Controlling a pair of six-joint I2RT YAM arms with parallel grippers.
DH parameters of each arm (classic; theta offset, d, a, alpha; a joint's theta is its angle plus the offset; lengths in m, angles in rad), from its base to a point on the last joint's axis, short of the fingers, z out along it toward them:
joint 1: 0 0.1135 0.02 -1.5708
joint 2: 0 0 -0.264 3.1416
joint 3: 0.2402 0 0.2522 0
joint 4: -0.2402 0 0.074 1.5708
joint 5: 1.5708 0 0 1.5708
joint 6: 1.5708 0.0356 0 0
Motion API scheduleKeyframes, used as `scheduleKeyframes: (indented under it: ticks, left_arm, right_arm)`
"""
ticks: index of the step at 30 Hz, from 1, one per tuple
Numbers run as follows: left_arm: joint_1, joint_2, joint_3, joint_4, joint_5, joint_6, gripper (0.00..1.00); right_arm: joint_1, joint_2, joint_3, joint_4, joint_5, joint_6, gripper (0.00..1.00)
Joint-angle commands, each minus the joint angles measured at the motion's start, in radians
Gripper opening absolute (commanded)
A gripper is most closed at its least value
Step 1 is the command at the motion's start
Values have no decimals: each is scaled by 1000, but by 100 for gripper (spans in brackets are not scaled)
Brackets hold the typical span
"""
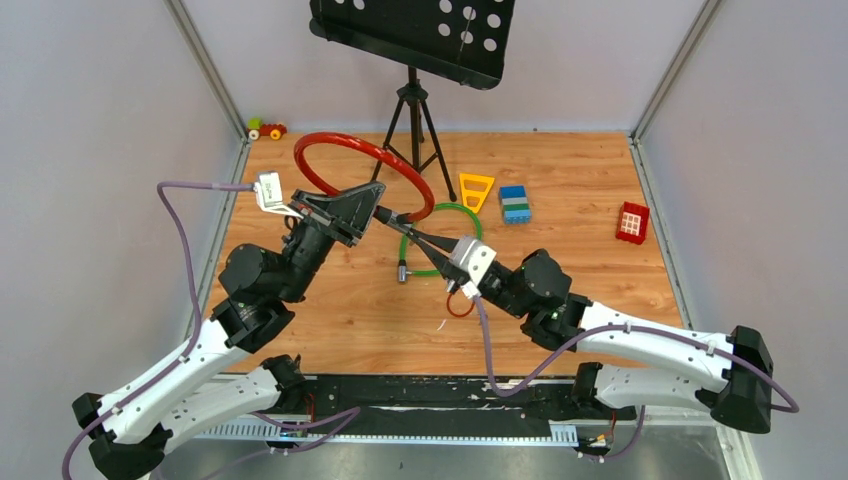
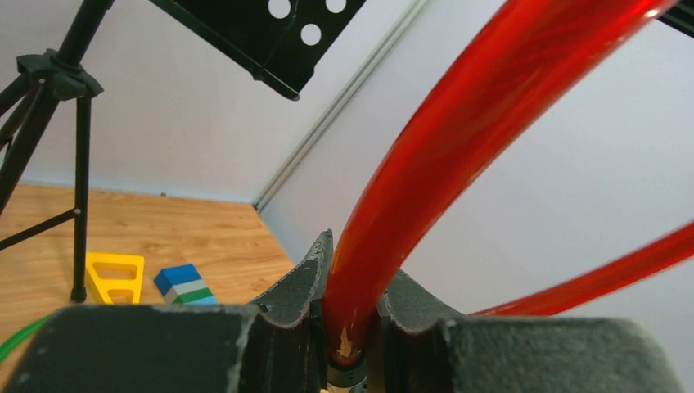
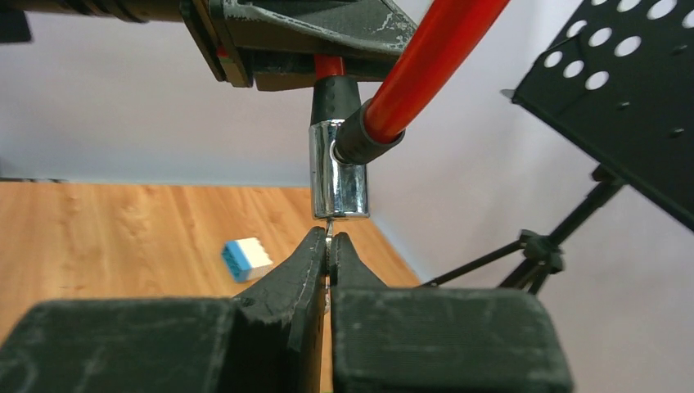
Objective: Lock with the key
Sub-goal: Lock the lock.
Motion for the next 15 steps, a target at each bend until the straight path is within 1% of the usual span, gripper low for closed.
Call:
scheduleKeyframes:
  ticks: [1,6,11,15]
  left_arm:
    - [-9,-7,28,-8,14,-27,0]
    - [-9,-11,22,-8,8,-28,0]
    - [-8,-17,24,-2,7,-16,0]
    - [-7,-27,47,-22,3,21,0]
  right_arm:
    - [59,21,-14,186,212,-233,0]
    - [92,33,-34,232,266,-309,0]
    - [93,13,-48,170,251,-258,0]
    - [93,-37,-143,130,246,-202,0]
